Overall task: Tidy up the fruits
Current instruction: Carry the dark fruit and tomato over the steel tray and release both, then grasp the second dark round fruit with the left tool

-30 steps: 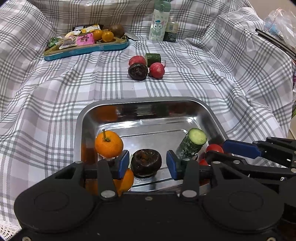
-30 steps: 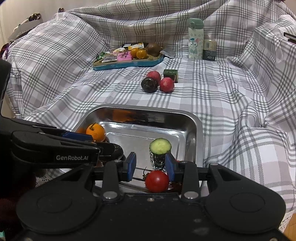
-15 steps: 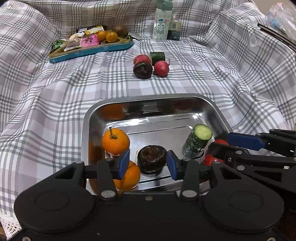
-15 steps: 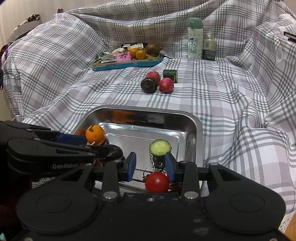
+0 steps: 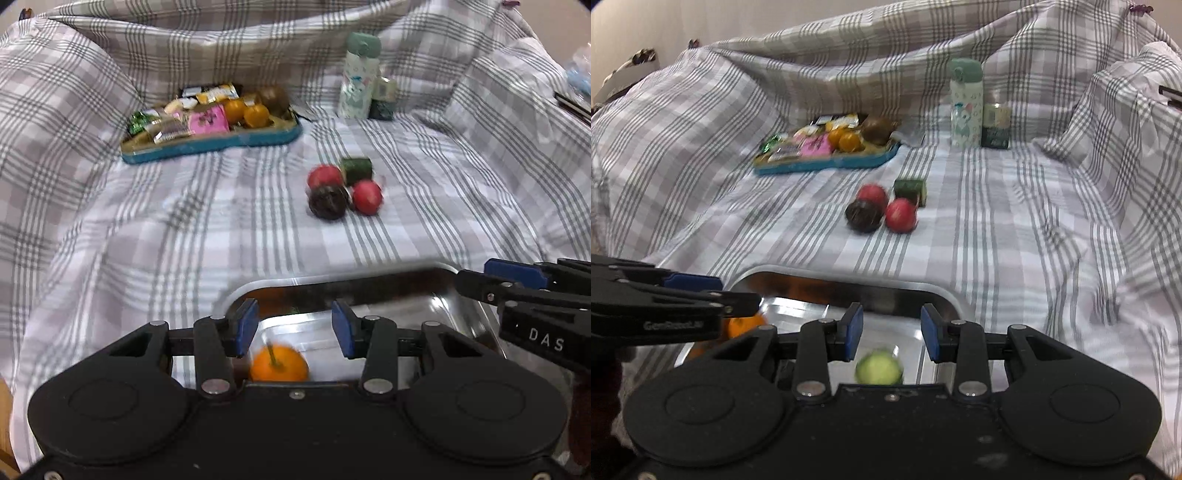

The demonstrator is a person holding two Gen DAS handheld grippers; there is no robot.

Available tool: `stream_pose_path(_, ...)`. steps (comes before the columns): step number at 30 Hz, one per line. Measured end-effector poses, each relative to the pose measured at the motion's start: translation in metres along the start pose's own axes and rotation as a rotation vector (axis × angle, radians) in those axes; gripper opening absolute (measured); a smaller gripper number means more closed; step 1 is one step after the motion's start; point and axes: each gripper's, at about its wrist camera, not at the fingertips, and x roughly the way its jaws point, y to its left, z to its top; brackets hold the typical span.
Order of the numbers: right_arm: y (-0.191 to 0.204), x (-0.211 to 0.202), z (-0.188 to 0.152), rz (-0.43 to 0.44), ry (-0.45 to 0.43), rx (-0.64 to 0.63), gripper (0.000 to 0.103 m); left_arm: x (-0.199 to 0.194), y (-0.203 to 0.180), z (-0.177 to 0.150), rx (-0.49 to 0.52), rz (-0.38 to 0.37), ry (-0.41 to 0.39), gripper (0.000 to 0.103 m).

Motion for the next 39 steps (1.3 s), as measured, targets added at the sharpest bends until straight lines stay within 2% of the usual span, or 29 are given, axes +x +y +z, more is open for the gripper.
stream_pose_path(10, -0.014, 0.05, 0.038, -0.053, -0.038, 0.016, 0.036, 0.043, 0.009, 0.043, -0.028, 0.055, 0.006, 0.051)
stream_pose_path(18, -0.019, 0.082, 0.06, -0.066, -0.06, -0.001, 0.036, 0.071, 0.015, 0.061, -0.052, 0.061, 0.018, 0.051)
stream_pose_path(24, -0.021, 0.101, 0.073, -0.044, -0.09, -0.016, 0.036, 0.084, 0.017, 0.067, -0.06, 0.04, 0.031, 0.051)
stream_pose_path(30, -0.031, 0.111, 0.071, -0.033, -0.115, 0.057, 0.036, 0.096, 0.015, 0.07, -0.063, 0.027, 0.053, 0.051)
stream_pose_path(35, -0.036, 0.114, 0.072, -0.047, -0.112, 0.066, 0.036, 0.104, 0.008, 0.071, -0.029, 0.008, 0.056, 0.051)
stream_pose_path(39, -0.039, 0.115, 0.071, -0.054, -0.115, 0.078, 0.036, 0.099, -0.001, 0.065, 0.019, -0.043, 0.024, 0.051)
